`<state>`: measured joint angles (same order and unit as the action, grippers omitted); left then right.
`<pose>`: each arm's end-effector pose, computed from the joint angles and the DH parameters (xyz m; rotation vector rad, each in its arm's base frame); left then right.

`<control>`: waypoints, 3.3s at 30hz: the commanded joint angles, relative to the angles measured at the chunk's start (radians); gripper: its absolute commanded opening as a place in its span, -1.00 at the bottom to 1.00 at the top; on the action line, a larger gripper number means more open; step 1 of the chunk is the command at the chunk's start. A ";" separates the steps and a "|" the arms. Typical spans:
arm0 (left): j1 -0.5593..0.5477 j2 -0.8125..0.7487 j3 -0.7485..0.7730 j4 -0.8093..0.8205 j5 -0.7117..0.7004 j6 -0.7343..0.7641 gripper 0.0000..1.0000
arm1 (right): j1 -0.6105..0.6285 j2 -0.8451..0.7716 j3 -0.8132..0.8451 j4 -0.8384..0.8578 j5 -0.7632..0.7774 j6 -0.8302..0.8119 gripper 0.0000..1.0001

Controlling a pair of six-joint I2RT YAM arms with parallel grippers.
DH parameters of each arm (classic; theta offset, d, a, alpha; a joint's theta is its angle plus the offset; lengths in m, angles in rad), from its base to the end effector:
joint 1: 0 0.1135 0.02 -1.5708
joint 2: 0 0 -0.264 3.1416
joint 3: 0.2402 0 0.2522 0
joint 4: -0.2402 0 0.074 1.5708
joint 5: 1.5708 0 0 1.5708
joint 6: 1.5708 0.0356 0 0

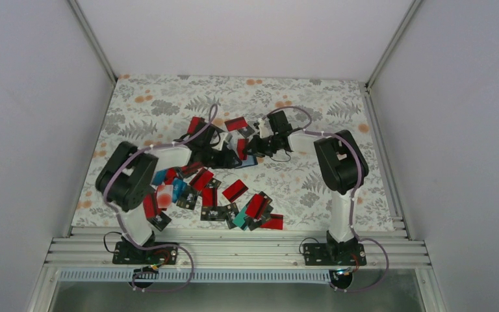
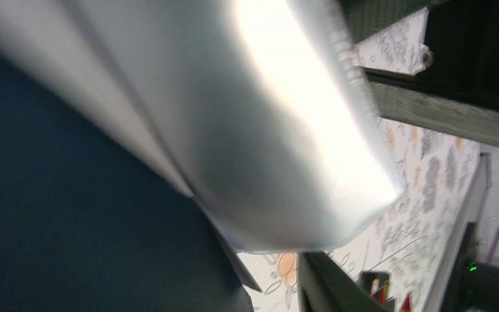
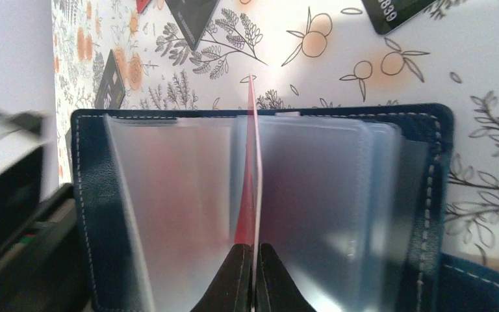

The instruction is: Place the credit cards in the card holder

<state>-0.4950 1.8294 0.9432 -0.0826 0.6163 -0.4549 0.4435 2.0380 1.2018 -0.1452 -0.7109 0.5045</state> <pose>0.2958 -0.1831 0.1320 0.3163 2.6553 -1.1311 0.3547 0.1942 0.1237 -0.2190 2.6749 1.2504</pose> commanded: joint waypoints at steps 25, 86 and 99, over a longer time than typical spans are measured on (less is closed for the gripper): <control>-0.036 -0.219 0.216 -0.246 -0.166 0.084 -0.01 | 0.102 -0.033 0.089 -0.090 -0.024 -0.022 -0.92; 0.289 0.022 -0.152 0.318 0.256 -0.032 -0.23 | 0.105 0.166 0.168 0.100 -0.374 -0.113 -0.92; 0.296 -0.007 -0.182 0.413 0.331 -0.062 -0.94 | 0.097 0.170 0.168 0.129 -0.420 -0.107 -0.91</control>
<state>-0.1925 1.8362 0.7712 0.2771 0.9215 -0.5198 0.5293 2.2021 1.3651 -0.0711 -1.0527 0.4145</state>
